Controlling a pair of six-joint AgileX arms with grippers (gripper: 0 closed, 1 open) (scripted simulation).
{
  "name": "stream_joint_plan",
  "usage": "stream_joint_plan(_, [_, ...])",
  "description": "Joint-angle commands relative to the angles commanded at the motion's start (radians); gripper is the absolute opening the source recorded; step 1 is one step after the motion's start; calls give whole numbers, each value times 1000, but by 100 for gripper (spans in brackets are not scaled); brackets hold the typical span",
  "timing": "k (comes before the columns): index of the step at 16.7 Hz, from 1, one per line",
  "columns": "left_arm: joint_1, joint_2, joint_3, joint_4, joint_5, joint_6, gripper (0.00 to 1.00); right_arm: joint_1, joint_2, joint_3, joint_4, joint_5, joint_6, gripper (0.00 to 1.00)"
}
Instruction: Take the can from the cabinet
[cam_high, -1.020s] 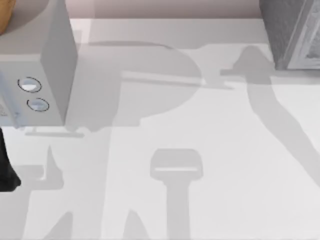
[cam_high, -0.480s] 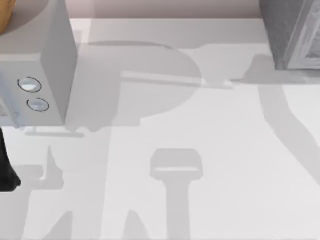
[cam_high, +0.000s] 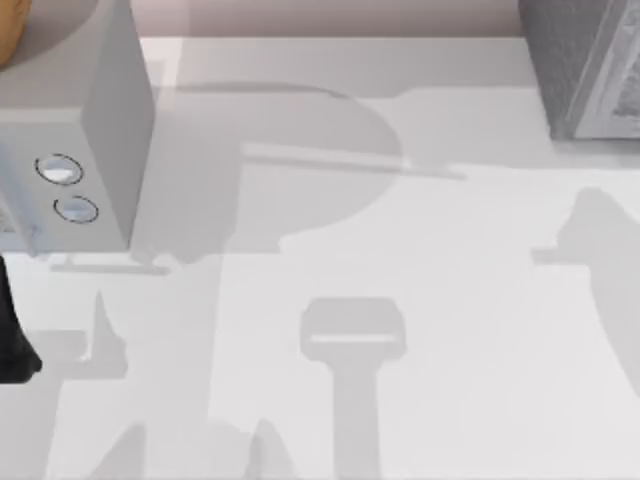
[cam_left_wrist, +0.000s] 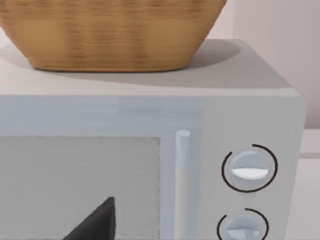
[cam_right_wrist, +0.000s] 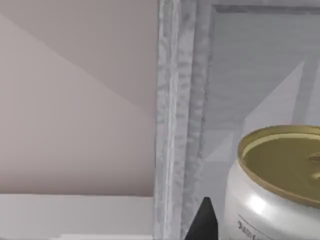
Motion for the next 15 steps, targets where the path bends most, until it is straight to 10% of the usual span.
stream_joint_plan(7, [0,0,0,0,0,0,100,-188,-492,-683,211,-200,-3,0])
stream_joint_plan(15, [0,0,0,0,0,0,100,-259,-663,-869,290,-276,-5,0])
